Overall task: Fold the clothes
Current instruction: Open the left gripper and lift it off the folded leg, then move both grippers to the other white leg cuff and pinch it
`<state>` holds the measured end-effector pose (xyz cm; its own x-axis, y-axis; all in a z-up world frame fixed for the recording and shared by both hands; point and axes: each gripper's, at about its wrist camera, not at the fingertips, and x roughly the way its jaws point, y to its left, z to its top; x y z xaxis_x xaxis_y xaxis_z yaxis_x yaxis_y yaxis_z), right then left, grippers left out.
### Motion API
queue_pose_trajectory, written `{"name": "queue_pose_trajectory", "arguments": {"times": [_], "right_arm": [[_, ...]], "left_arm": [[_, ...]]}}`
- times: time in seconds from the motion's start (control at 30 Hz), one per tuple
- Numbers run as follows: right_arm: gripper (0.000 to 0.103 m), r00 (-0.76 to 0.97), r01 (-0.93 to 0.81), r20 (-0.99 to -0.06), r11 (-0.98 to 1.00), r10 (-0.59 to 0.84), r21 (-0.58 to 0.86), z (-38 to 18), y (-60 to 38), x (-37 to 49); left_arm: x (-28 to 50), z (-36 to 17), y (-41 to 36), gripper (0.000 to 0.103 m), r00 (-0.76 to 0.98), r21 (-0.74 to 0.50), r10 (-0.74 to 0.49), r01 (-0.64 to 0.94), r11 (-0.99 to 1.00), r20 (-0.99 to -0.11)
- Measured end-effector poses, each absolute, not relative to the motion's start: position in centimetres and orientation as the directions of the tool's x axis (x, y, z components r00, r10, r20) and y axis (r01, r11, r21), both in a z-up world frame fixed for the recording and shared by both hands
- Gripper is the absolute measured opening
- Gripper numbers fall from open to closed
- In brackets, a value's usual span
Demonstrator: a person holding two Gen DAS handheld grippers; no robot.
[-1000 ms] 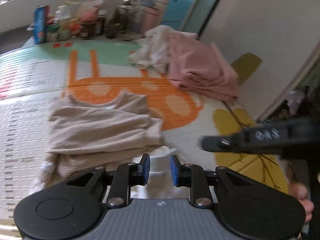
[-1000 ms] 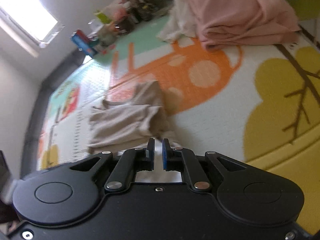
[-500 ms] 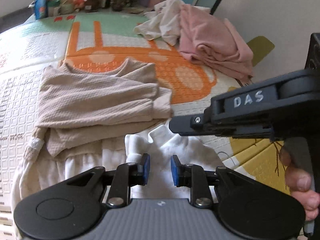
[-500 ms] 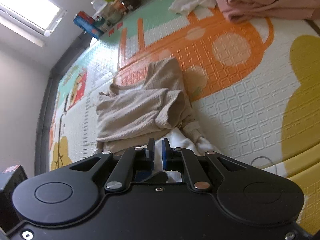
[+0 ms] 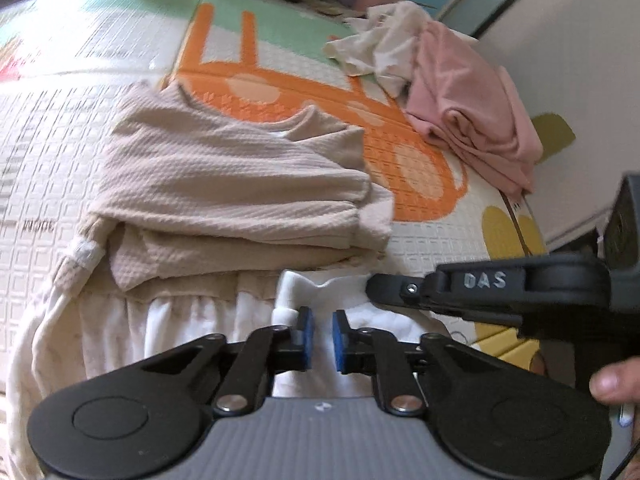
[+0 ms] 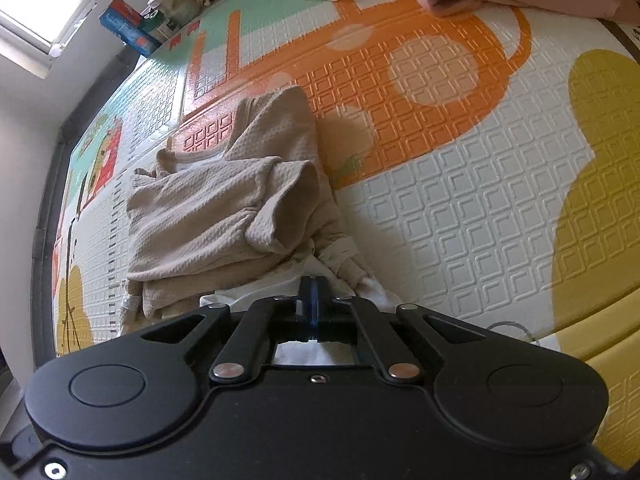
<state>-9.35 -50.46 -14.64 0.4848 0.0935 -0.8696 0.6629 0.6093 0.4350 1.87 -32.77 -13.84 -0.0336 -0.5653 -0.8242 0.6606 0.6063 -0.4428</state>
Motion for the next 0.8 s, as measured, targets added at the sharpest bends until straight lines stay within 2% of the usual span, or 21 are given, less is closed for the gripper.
{"name": "queue_pose_trajectory", "arguments": {"times": [0.13,0.2,0.27,0.33,0.47,0.57,0.8], "right_arm": [[0.0,0.505,0.665,-0.856,0.584,0.108,0.466,-13.9,-50.8,-9.8],[0.005,0.53,0.656,-0.843,0.587,0.088,0.474,-12.7,-50.7,-10.5],[0.005,0.56,0.641,-0.826,0.595,0.071,0.485,-11.1,-50.5,-11.2],[0.005,0.591,0.618,-0.804,0.606,0.063,0.501,-9.5,-50.3,-12.0],[0.005,0.632,0.567,-0.774,0.658,0.04,0.496,-6.4,-48.8,-13.5],[0.011,0.645,0.535,-0.763,0.685,0.045,0.494,-4.9,-47.3,-14.6],[0.015,0.635,0.479,-0.769,0.744,0.072,0.466,-4.3,-42.7,-17.7]], "left_arm": [[2.6,-13.0,-32.0,0.014,-0.044,-0.484,-0.59,0.622,0.615,-0.806],[2.6,-11.9,-31.3,0.02,-0.026,-0.489,-0.61,0.626,0.608,-0.792],[2.6,-10.6,-30.6,0.039,0.0,-0.488,-0.629,0.631,0.603,-0.777],[2.5,-8.9,-29.4,0.045,0.046,-0.476,-0.65,0.641,0.601,-0.758],[2.3,-6.4,-27.1,0.049,0.107,-0.442,-0.659,0.66,0.607,-0.745],[1.6,-5.3,-25.0,0.055,0.145,-0.4,-0.639,0.67,0.625,-0.755],[-0.5,-5.0,-19.8,0.06,0.175,-0.352,-0.597,0.666,0.658,-0.783]]}}
